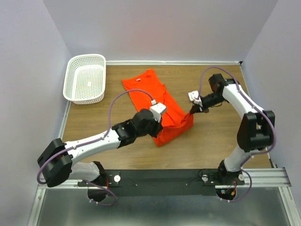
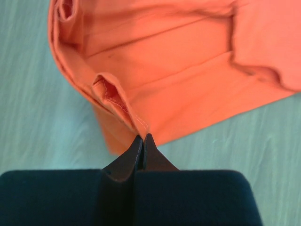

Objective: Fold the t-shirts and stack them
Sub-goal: Fold the tshirt

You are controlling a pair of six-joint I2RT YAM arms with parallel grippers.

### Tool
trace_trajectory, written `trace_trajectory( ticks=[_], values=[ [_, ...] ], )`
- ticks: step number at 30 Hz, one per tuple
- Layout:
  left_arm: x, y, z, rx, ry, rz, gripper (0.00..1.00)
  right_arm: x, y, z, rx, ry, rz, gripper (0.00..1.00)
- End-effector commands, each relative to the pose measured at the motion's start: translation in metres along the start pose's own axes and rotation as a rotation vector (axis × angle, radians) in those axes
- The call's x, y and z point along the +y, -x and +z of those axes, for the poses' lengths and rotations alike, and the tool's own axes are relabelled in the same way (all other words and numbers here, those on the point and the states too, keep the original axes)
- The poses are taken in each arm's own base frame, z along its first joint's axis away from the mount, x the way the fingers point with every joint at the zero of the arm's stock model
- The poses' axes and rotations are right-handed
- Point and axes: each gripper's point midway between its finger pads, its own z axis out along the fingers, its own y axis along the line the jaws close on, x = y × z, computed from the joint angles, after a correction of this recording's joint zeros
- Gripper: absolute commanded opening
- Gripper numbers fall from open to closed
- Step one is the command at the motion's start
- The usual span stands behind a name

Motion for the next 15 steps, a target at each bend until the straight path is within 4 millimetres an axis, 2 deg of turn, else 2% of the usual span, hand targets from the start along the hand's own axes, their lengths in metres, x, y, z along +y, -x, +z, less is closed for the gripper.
trace_trajectory(
  ticks=[1,2,3,4,5,6,7,8,10,11,15],
  values=[
    [0.021,0.040,-0.001,-0.083,-0.017,-0.001,0.00,-0.045,0.033,0.017,-0.123,-0.022,0.062,0.01],
    [0.028,0.042,0.001,-0.081,-0.001,-0.003,0.00,-0.066,0.034,0.025,-0.125,-0.042,0.090,0.01],
    [0.035,0.043,0.002,-0.079,0.009,-0.011,0.00,-0.078,0.037,0.028,-0.124,-0.055,0.090,0.01],
    [0.053,0.047,0.001,-0.087,0.047,-0.031,0.00,-0.088,0.038,0.031,-0.121,-0.064,0.103,0.01],
    [0.062,0.048,0.001,-0.089,0.071,-0.044,0.00,-0.109,0.039,0.039,-0.114,-0.089,0.132,0.01],
    [0.085,0.048,-0.001,-0.090,0.121,-0.074,0.00,-0.122,0.039,0.042,-0.108,-0.110,0.128,0.00],
    [0.085,0.049,-0.001,-0.094,0.124,-0.074,0.00,-0.126,0.037,0.048,-0.100,-0.105,0.157,0.01],
    [0.106,0.051,-0.003,-0.099,0.170,-0.102,0.00,-0.142,0.044,0.049,-0.090,-0.136,0.160,0.01],
    [0.123,0.058,-0.003,-0.109,0.193,-0.132,0.00,-0.158,0.034,0.066,-0.079,-0.146,0.192,0.00],
    [0.142,0.055,-0.002,-0.097,0.230,-0.164,0.00,-0.163,0.033,0.071,-0.067,-0.159,0.233,0.01],
    [0.181,0.048,0.005,-0.057,0.300,-0.231,0.00,-0.197,0.023,0.081,-0.048,-0.251,0.297,0.01]
  ],
)
